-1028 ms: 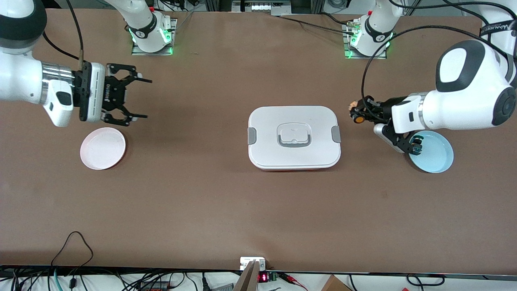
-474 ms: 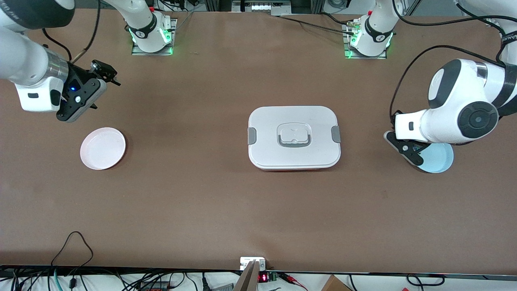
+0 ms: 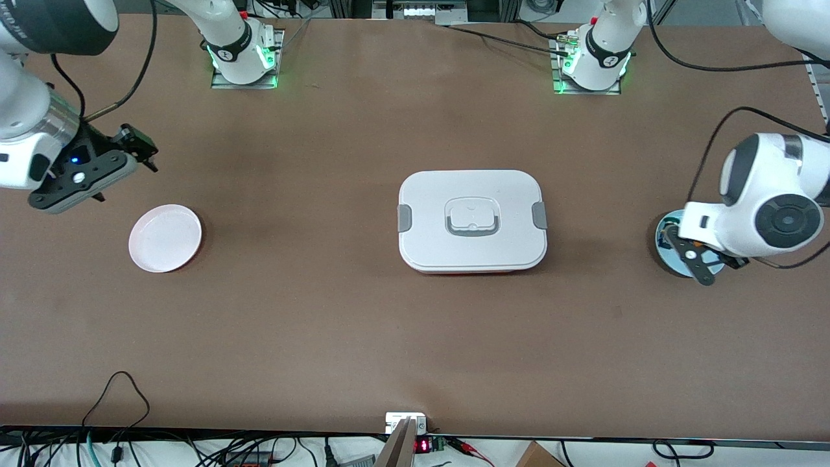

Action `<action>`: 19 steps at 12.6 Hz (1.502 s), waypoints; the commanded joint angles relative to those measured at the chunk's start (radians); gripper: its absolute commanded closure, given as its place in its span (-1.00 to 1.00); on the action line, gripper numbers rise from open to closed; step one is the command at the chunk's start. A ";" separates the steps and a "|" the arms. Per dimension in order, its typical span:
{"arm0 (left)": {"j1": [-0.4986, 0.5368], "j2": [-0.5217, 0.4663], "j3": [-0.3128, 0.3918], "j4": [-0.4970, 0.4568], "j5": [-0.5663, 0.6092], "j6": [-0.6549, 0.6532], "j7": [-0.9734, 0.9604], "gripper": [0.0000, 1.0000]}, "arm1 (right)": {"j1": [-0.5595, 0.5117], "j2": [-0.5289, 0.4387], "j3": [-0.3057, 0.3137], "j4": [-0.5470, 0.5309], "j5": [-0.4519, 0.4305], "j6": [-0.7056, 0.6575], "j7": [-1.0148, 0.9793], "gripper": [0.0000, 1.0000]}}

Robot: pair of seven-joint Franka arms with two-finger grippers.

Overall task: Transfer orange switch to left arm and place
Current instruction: 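Carry the switch to the blue plate while the right gripper withdraws, then lower the orange switch onto the blue plate with the left gripper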

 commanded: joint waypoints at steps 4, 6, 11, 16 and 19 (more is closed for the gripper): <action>0.108 0.067 -0.013 -0.061 0.162 0.121 0.166 0.39 | -0.040 0.007 0.003 0.016 0.127 -0.085 0.345 -1.00; 0.132 0.099 -0.016 -0.089 0.216 0.133 0.166 0.36 | -0.040 0.007 0.009 0.011 0.128 -0.101 0.474 -1.00; 0.161 0.108 -0.015 -0.196 0.249 0.329 0.154 0.39 | -0.034 -0.002 0.008 -0.004 0.117 -0.102 0.500 -1.00; 0.163 0.150 -0.013 -0.198 0.285 0.369 0.137 0.38 | -0.033 -0.004 0.009 0.006 0.114 -0.098 0.499 -1.00; 0.174 0.168 -0.004 -0.197 0.308 0.388 0.105 0.34 | -0.031 -0.002 0.011 0.014 0.092 -0.092 0.497 -1.00</action>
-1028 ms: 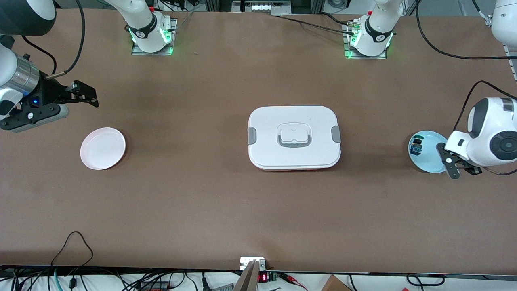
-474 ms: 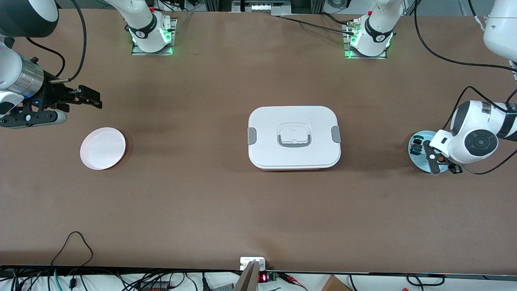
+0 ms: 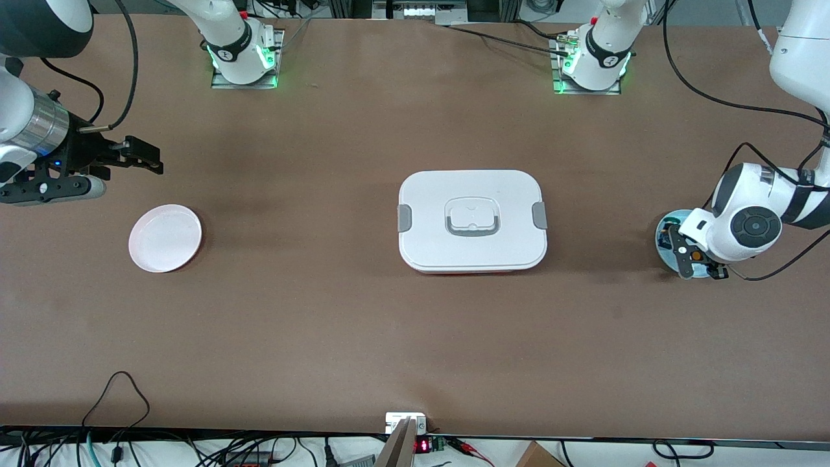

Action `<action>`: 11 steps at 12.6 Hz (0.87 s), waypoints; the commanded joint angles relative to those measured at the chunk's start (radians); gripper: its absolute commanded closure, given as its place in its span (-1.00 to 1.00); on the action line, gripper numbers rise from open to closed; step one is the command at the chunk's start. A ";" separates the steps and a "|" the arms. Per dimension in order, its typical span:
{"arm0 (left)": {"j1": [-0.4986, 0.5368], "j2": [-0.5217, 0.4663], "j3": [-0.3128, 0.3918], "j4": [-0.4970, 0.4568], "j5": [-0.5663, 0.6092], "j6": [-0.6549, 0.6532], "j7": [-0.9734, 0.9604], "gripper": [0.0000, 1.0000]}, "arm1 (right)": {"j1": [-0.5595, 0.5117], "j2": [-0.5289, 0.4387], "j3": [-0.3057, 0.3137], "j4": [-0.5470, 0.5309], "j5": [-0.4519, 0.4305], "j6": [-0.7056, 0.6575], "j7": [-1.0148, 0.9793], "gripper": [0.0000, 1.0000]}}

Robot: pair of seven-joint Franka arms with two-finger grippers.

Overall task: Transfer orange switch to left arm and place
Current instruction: 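Lower the orange switch onto the blue plate with the left gripper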

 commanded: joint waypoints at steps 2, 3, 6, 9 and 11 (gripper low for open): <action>0.030 0.021 -0.006 0.000 0.085 0.021 -0.058 0.33 | 0.001 -0.001 0.009 0.032 -0.019 -0.004 0.012 -1.00; 0.030 0.024 -0.006 -0.003 0.087 0.034 -0.066 0.33 | 0.001 0.001 0.009 0.035 -0.020 -0.009 0.006 -1.00; 0.036 0.041 -0.006 -0.003 0.087 0.039 -0.065 0.00 | -0.002 0.004 0.007 0.035 -0.022 -0.003 0.003 -1.00; 0.043 0.029 -0.009 -0.005 0.088 0.036 -0.051 -1.00 | -0.001 0.004 0.009 0.032 -0.017 -0.011 0.012 -1.00; 0.043 -0.005 -0.019 -0.005 0.084 0.021 -0.049 -1.00 | -0.005 0.006 0.007 0.032 -0.009 -0.014 0.010 -1.00</action>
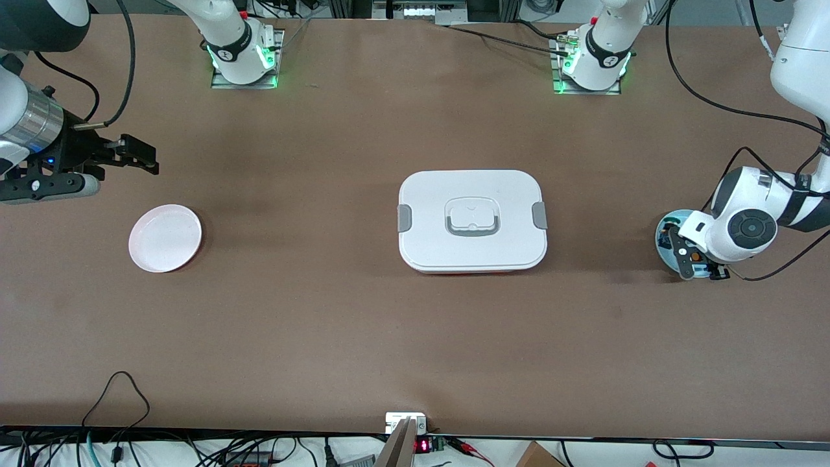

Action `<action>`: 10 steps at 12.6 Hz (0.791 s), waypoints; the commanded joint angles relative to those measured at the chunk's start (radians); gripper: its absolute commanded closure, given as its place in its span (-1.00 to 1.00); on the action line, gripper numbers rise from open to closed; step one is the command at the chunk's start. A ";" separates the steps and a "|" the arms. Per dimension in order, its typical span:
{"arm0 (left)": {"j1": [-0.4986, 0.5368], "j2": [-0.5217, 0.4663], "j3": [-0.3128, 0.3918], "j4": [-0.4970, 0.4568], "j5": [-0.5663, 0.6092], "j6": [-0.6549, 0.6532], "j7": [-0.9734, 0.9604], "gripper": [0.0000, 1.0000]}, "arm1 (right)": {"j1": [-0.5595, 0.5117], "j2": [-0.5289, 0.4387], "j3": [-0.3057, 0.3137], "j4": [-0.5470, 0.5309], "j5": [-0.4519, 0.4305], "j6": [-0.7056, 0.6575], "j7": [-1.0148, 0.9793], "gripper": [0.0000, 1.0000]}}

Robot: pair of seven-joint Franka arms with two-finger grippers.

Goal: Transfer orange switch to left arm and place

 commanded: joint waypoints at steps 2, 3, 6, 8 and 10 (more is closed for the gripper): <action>0.019 -0.093 -0.076 0.001 0.012 -0.109 -0.005 -1.00 | -0.004 0.005 0.005 0.018 -0.008 -0.005 0.009 -1.00; 0.030 -0.128 -0.118 0.004 0.006 -0.165 -0.005 -1.00 | -0.002 0.005 0.005 0.018 -0.009 -0.001 0.010 -1.00; 0.050 -0.222 -0.234 0.071 -0.133 -0.377 -0.007 -1.00 | -0.008 0.007 0.003 0.018 -0.008 0.006 0.003 -1.00; 0.044 -0.219 -0.287 0.177 -0.204 -0.546 -0.010 -1.00 | -0.007 0.010 0.003 0.018 -0.002 0.022 0.004 -1.00; 0.044 -0.223 -0.313 0.270 -0.346 -0.698 -0.027 -1.00 | -0.005 0.013 0.003 0.018 -0.002 0.038 0.006 -1.00</action>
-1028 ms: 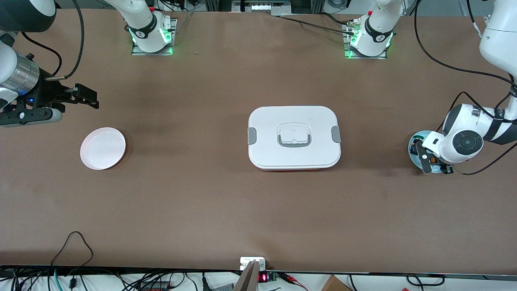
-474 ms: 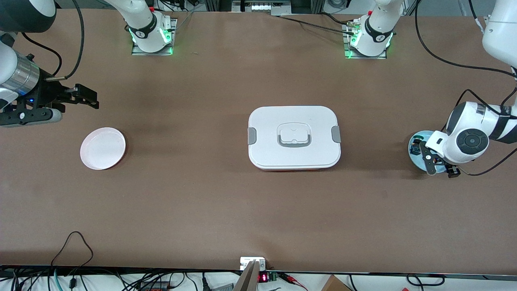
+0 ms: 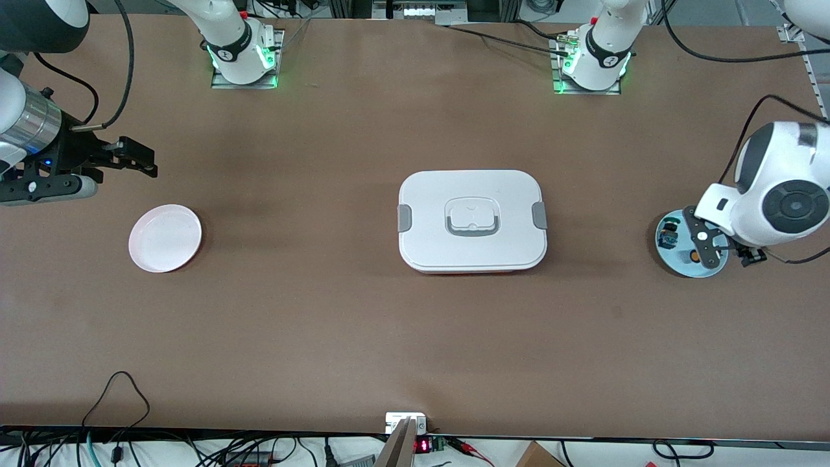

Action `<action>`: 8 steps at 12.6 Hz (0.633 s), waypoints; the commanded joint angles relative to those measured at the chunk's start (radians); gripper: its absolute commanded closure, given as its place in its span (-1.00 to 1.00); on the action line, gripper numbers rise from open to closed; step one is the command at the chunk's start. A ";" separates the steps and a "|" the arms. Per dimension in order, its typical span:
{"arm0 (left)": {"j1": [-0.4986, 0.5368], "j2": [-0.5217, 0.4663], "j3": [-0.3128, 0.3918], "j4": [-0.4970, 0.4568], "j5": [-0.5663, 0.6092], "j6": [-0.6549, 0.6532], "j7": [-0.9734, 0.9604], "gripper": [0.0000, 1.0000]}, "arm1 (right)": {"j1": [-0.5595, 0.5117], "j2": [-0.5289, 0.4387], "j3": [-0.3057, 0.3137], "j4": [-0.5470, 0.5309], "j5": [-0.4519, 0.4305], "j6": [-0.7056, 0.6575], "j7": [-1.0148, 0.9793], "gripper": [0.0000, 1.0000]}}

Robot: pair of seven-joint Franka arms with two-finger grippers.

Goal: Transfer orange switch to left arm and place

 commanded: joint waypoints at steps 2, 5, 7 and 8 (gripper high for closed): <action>0.011 0.022 -0.025 0.177 -0.213 -0.197 -0.075 -1.00 | -0.006 0.014 0.004 0.018 -0.002 0.010 0.004 -1.00; 0.008 0.019 -0.031 0.261 -0.286 -0.278 -0.256 -1.00 | -0.008 0.017 0.004 0.018 -0.002 0.021 0.003 -1.00; 0.008 0.011 -0.043 0.309 -0.378 -0.360 -0.460 -1.00 | -0.008 0.017 0.004 0.018 0.000 0.021 0.003 -1.00; -0.025 -0.016 -0.036 0.313 -0.413 -0.366 -0.535 -1.00 | -0.010 0.017 0.002 0.018 0.000 0.021 0.003 -1.00</action>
